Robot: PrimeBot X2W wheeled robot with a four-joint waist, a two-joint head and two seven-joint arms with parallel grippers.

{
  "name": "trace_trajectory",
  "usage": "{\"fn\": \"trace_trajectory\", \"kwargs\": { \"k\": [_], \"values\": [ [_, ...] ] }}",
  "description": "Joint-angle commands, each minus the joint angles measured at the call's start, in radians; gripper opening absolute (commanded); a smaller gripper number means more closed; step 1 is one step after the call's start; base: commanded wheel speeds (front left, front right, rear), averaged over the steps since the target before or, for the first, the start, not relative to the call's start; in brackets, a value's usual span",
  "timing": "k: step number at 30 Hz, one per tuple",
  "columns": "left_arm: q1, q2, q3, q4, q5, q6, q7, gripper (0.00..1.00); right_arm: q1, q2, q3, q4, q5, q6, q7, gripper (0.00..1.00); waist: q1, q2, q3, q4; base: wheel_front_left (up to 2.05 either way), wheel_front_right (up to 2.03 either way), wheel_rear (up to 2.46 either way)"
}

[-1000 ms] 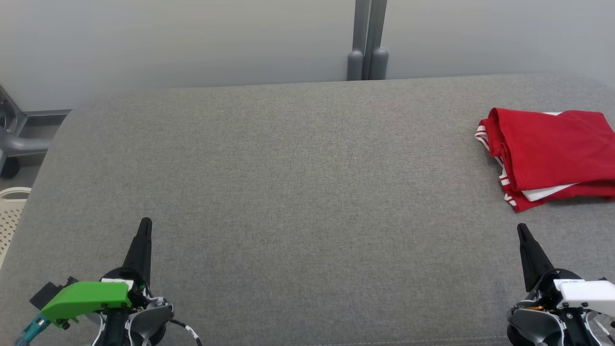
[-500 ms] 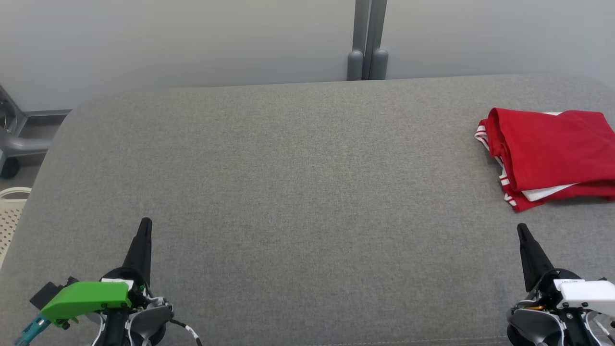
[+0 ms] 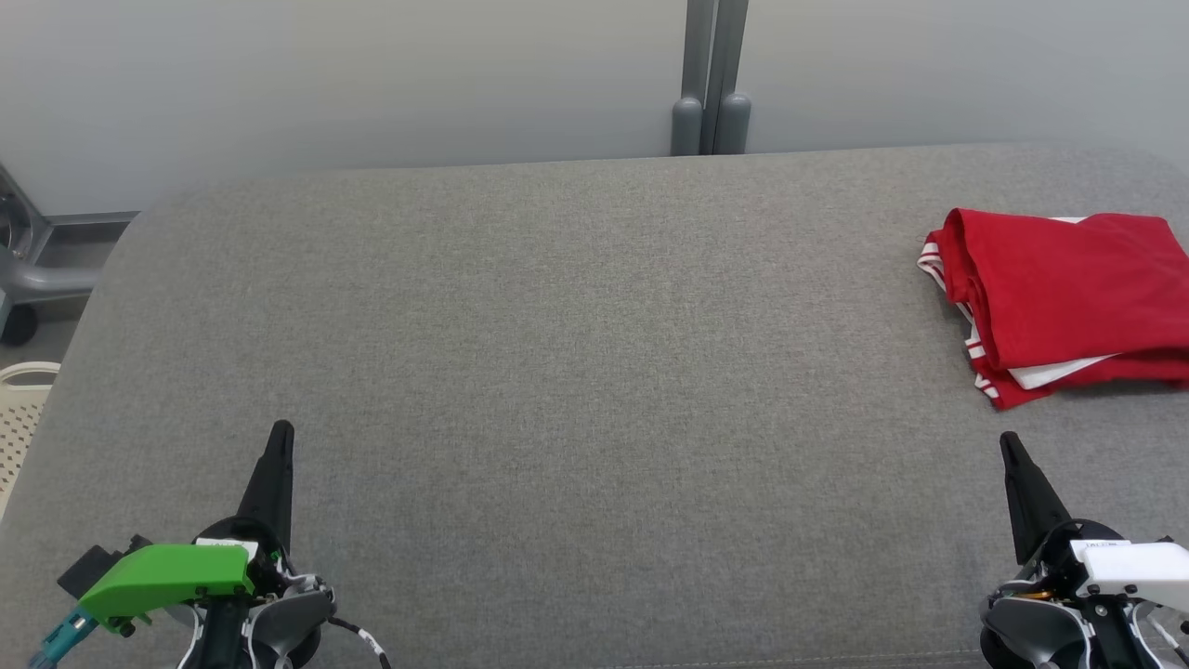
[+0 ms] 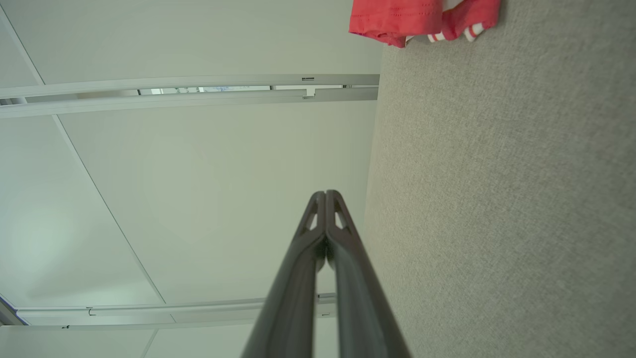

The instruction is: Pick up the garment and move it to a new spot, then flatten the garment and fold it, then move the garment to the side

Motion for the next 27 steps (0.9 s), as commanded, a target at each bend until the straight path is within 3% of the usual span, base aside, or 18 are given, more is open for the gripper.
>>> {"fn": "trace_trajectory", "kwargs": {
  "k": [1, 27],
  "values": [
    [-0.014, 0.000, 0.002, -0.004, -0.003, -0.007, 0.001, 0.00, -0.007, -0.004, -0.003, -0.004, 0.000, 0.000, 0.005, 0.00, 0.0000, 0.0000, 0.000, 0.000, 0.00, 0.00, 0.00],
    [-0.014, 0.000, 0.002, -0.004, -0.003, -0.007, 0.001, 0.00, -0.007, -0.004, -0.002, -0.004, 0.000, 0.000, 0.005, 0.00, 0.0000, 0.0000, 0.000, 0.000, 0.00, 0.00, 0.00]
  ]
}}
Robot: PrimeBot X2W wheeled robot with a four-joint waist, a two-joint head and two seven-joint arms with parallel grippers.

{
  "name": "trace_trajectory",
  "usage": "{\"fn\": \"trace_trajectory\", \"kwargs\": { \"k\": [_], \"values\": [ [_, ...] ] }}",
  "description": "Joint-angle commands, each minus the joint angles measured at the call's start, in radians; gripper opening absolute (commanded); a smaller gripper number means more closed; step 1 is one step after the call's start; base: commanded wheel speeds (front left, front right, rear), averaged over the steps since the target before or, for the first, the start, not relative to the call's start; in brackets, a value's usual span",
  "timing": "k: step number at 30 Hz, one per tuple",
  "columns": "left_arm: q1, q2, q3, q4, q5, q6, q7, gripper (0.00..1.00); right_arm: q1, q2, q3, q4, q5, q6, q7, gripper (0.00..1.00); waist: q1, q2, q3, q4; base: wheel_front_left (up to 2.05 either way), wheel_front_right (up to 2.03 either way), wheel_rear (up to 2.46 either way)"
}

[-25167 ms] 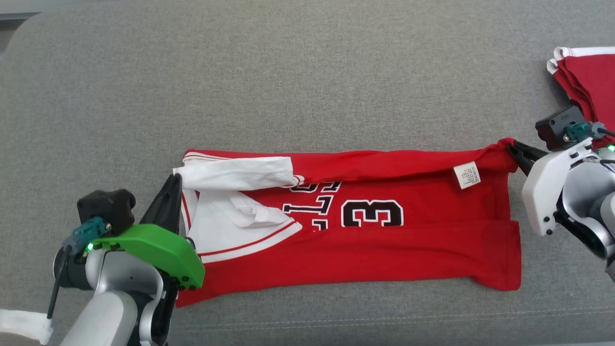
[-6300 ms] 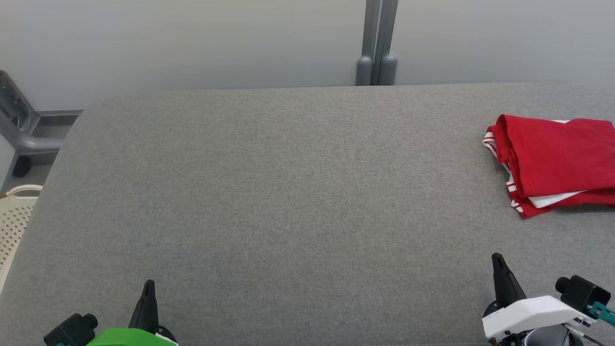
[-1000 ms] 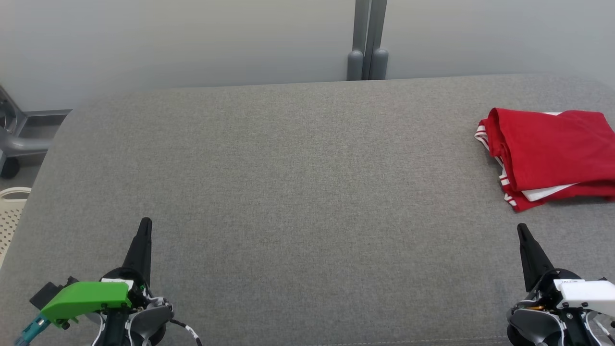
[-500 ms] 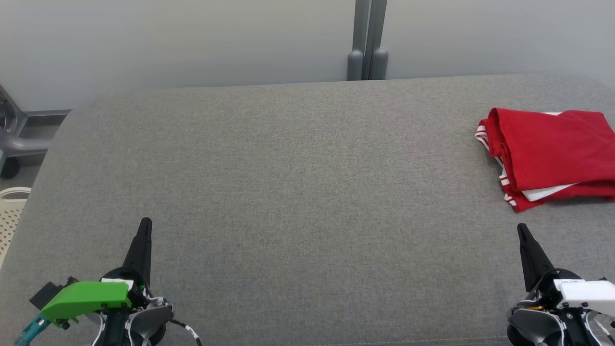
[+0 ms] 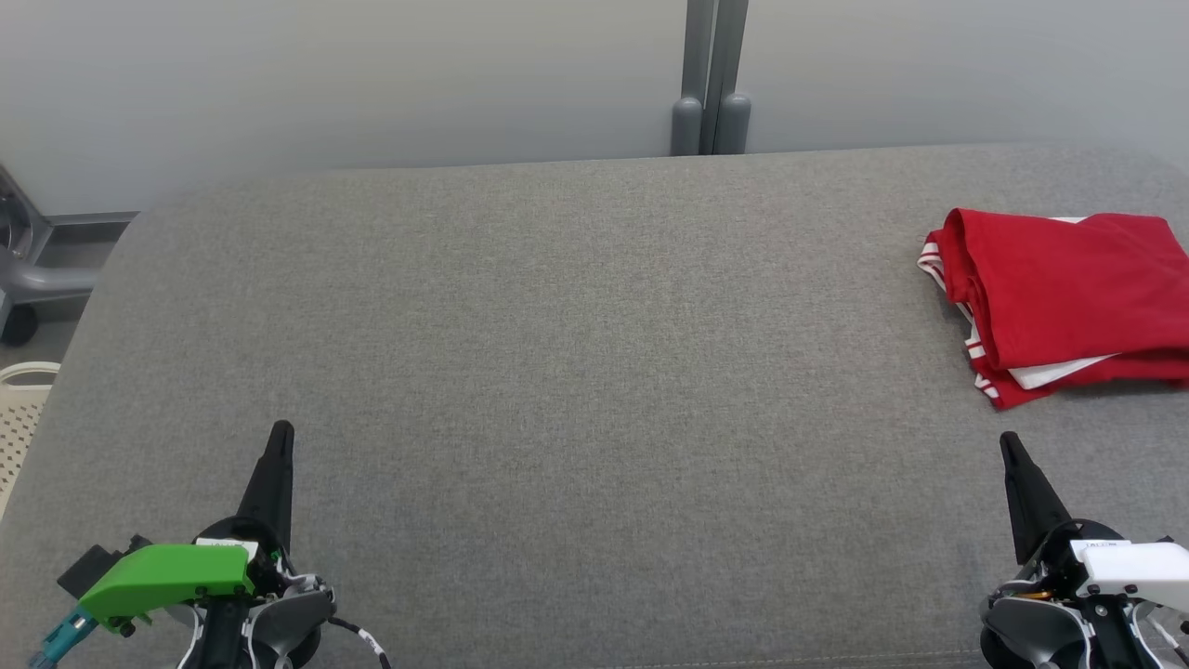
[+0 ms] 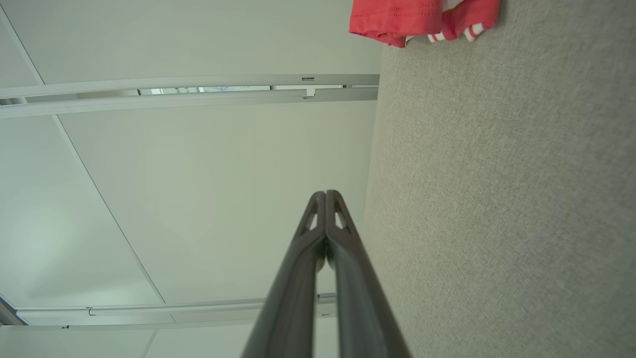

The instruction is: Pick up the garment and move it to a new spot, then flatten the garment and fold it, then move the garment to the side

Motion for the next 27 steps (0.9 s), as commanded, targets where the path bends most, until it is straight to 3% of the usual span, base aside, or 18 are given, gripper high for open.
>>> {"fn": "trace_trajectory", "kwargs": {
  "k": [1, 27],
  "values": [
    [-0.014, 0.000, 0.002, -0.003, -0.003, -0.007, 0.001, 0.00, -0.007, -0.004, -0.002, -0.004, 0.000, 0.000, 0.005, 0.00, 0.0000, 0.0000, 0.000, 0.000, 0.00, 0.00, 0.00],
    [-0.014, 0.000, 0.002, -0.003, -0.003, -0.007, 0.001, 0.00, -0.007, -0.004, -0.002, -0.005, 0.000, 0.000, 0.005, 0.00, 0.0000, 0.0000, 0.000, 0.000, 0.00, 0.00, 0.00]
  ]
}}
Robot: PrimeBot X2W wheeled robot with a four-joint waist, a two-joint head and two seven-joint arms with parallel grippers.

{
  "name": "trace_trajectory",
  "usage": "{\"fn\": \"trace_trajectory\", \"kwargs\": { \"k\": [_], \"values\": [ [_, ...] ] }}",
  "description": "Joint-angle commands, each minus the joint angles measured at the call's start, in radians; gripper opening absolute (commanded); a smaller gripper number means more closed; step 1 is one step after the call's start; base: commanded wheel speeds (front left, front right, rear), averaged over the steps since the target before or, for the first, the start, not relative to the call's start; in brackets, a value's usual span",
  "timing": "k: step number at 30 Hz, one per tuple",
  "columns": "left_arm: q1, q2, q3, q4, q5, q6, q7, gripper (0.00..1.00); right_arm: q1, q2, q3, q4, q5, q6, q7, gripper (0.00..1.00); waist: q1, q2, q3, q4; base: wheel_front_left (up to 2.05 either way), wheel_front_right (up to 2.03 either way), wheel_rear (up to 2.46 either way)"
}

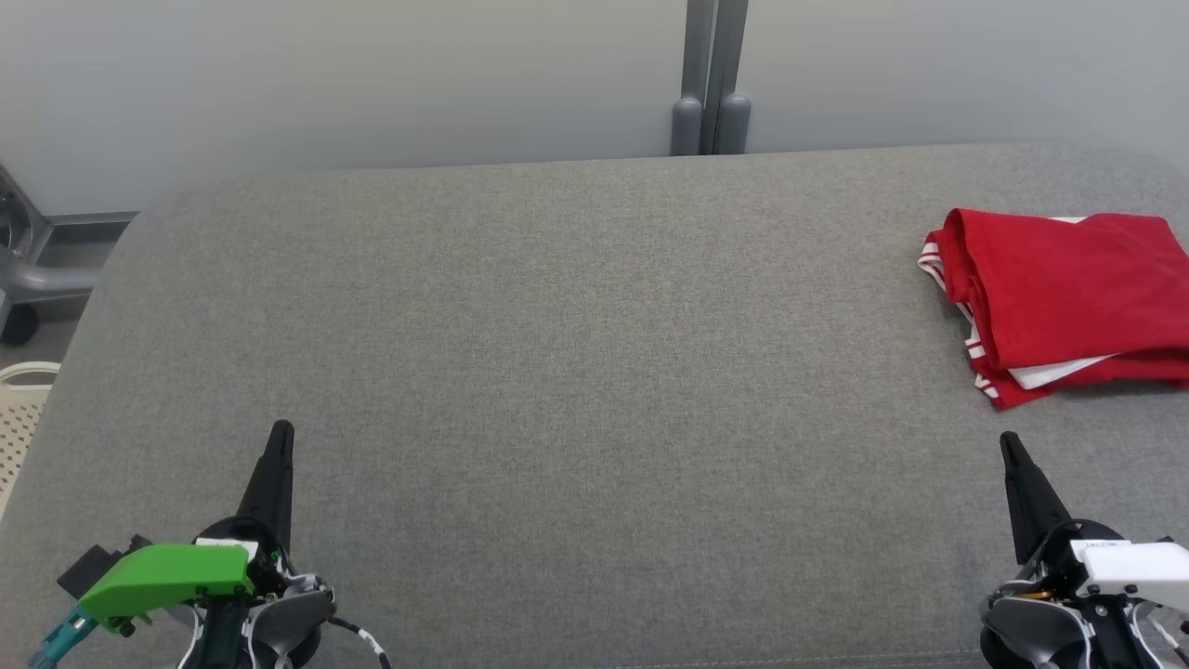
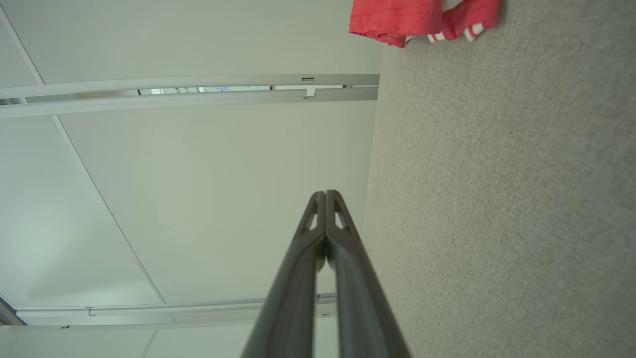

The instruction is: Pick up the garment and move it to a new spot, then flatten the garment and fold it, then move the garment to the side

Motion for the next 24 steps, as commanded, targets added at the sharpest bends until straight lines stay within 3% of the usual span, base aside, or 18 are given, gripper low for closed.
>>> {"fn": "trace_trajectory", "kwargs": {
  "k": [1, 24],
  "values": [
    [-0.014, 0.000, 0.002, -0.003, -0.003, -0.007, 0.001, 0.00, -0.007, -0.004, -0.002, -0.005, 0.000, 0.000, 0.005, 0.00, 0.0000, 0.0000, 0.000, 0.000, 0.00, 0.00, 0.00],
    [-0.014, 0.000, 0.002, -0.003, -0.003, -0.007, 0.001, 0.00, -0.007, -0.004, -0.002, -0.005, 0.000, 0.000, 0.005, 0.00, 0.0000, 0.0000, 0.000, 0.000, 0.00, 0.00, 0.00]
  ]
}}
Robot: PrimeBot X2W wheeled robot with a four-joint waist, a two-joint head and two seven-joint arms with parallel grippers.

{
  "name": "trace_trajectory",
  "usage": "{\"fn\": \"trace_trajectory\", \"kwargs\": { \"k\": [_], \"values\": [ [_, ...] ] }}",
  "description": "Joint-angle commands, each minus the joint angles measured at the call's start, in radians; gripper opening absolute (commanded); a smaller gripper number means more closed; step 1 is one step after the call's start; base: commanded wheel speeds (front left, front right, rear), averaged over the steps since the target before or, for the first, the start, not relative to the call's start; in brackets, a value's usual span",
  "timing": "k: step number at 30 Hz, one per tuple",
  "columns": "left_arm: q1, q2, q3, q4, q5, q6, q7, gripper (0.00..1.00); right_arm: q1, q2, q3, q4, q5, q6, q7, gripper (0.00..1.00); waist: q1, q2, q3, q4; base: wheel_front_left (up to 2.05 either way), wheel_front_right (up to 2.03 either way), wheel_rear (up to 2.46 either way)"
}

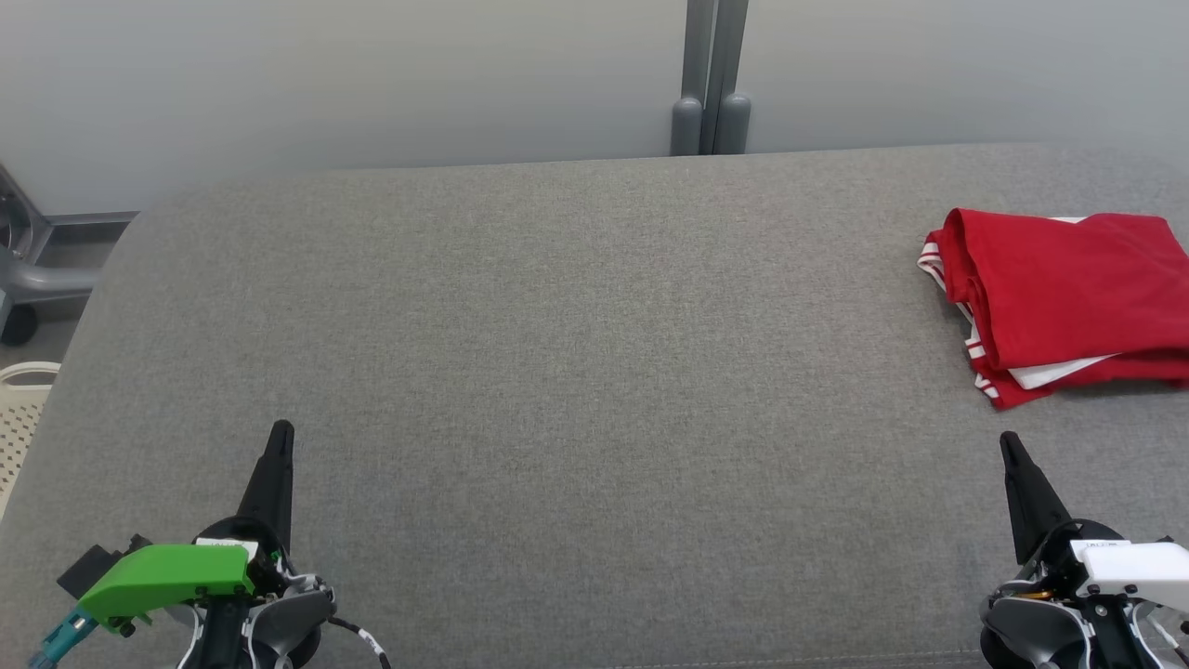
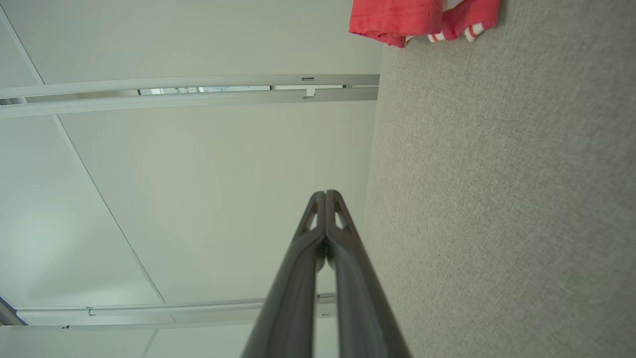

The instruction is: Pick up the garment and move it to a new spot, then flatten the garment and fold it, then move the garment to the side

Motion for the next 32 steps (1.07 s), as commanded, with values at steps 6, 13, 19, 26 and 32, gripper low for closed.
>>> {"fn": "trace_trajectory", "kwargs": {
  "k": [6, 13, 19, 26, 32],
  "values": [
    [-0.014, 0.000, 0.002, -0.003, -0.003, -0.007, 0.001, 0.00, -0.007, -0.004, -0.002, -0.005, 0.000, 0.000, 0.005, 0.00, -0.0001, 0.0000, 0.000, 0.000, 0.00, 0.00, 0.00],
    [-0.014, 0.000, 0.002, -0.003, -0.003, -0.007, 0.001, 0.00, -0.007, -0.004, -0.002, -0.005, 0.000, 0.000, 0.004, 0.00, -0.0001, 0.0000, 0.000, 0.000, 0.00, 0.00, 0.00],
    [-0.014, 0.000, 0.002, -0.003, -0.003, -0.007, 0.001, 0.00, -0.007, -0.004, -0.002, -0.005, 0.000, 0.000, 0.004, 0.00, -0.0001, 0.0000, 0.000, 0.000, 0.00, 0.00, 0.00],
    [-0.014, 0.000, 0.002, -0.003, -0.003, -0.007, 0.001, 0.00, -0.007, -0.004, -0.002, -0.005, 0.000, 0.000, 0.004, 0.00, -0.0001, 0.0000, 0.000, 0.000, 0.00, 0.00, 0.00],
    [-0.014, 0.000, 0.002, -0.003, -0.003, -0.007, 0.001, 0.00, -0.007, -0.004, -0.002, -0.005, 0.000, 0.000, 0.004, 0.00, -0.0001, 0.0000, 0.000, 0.000, 0.00, 0.00, 0.00]
  ]
}}
